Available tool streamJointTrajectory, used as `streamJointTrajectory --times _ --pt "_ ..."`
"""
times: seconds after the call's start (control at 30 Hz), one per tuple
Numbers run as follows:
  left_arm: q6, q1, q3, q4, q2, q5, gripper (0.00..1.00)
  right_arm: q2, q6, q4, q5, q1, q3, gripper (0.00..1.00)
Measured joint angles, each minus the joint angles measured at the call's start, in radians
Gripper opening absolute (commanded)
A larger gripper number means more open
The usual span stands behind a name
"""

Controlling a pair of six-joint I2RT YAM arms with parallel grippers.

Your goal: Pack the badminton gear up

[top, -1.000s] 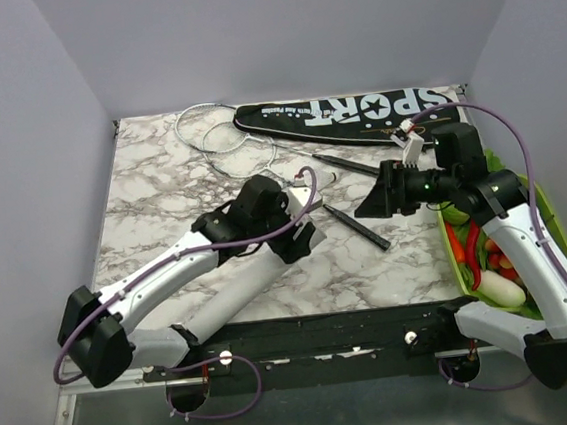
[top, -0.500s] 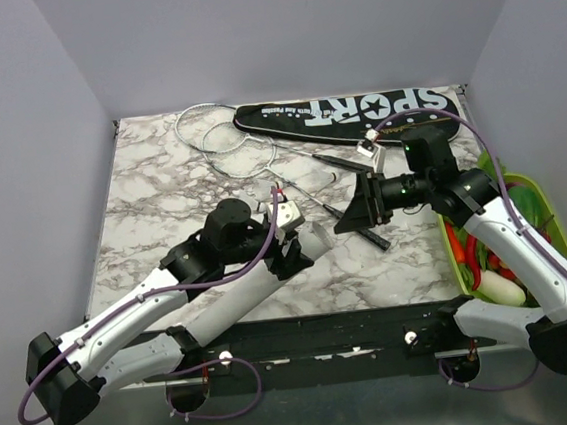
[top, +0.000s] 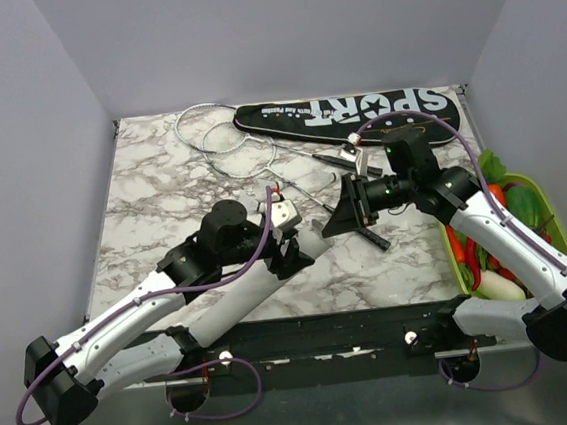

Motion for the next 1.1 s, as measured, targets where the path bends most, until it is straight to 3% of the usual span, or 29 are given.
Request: streamJointTrajectory --times 0.23,0.47,0.5,0.6,1.1 --pt "-0.005 0.000 -0.001 0.005 0.000 0.000 0.00 0.015 0.018 0.021 -0.006 0.019 0.000 0.39" --pt "-0.006 0.000 -0.001 0.012 0.002 0.000 0.00 0.037 0.028 0.032 -0.011 0.038 0.000 0.25" --pt "-0.006 0.000 -0.001 0.011 0.003 -0.001 0.00 0.037 0.029 0.032 -0.011 0.038 0.000 0.23" --pt "-0.007 0.000 -0.001 0.011 0.005 -0.003 0.00 0.039 0.030 0.034 -0.018 0.039 0.000 0.01" --pt "-0.008 -0.019 -0.025 0.034 -0.037 -0.034 0.00 0.001 0.024 0.062 -0.024 0.039 -0.014 0.00"
